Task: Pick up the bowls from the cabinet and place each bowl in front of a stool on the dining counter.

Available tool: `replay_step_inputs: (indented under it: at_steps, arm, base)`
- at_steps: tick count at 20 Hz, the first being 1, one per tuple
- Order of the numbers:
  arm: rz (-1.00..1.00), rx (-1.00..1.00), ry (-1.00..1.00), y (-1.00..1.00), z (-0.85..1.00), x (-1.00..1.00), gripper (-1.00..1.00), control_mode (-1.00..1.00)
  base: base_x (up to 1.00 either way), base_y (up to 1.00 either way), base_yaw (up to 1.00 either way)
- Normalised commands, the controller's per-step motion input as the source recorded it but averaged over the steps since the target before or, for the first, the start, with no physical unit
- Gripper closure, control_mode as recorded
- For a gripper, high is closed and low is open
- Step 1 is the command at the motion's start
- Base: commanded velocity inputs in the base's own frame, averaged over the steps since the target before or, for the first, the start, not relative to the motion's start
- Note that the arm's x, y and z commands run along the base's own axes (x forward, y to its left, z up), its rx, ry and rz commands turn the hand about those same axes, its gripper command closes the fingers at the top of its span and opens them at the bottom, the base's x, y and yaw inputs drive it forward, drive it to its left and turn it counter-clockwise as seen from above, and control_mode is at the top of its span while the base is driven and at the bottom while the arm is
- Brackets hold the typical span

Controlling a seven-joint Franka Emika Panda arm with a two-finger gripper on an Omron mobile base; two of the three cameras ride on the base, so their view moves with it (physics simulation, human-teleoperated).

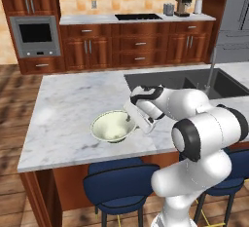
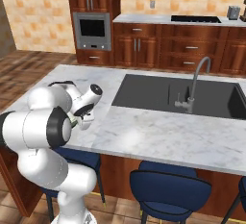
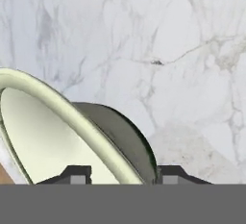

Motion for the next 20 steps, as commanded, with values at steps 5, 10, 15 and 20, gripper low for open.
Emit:
replay_step_inputs:
  at_steps: [5, 10, 15, 20]
  arm:
    - [0.0, 0.0, -0.02, -0.05, 0.04, 0.0, -1.0, -1.0]
    - [0.0, 0.0, 0.0, -0.36, 0.36, -0.01, -1.0, -1.0]
    - [0.0, 0.0, 0.0, -0.46, 0.42, 0.0, -1.0, -1.0]
    - [0.0, 0.0, 0.0, -0.79, 0.48, 0.0, -1.0, -1.0]
  base:
    - [0.0, 0.0, 0.0]
    - [0.0, 0.0, 0.0]
    - [0.0, 0.0, 0.0]
    - [0.0, 0.0, 0.0]
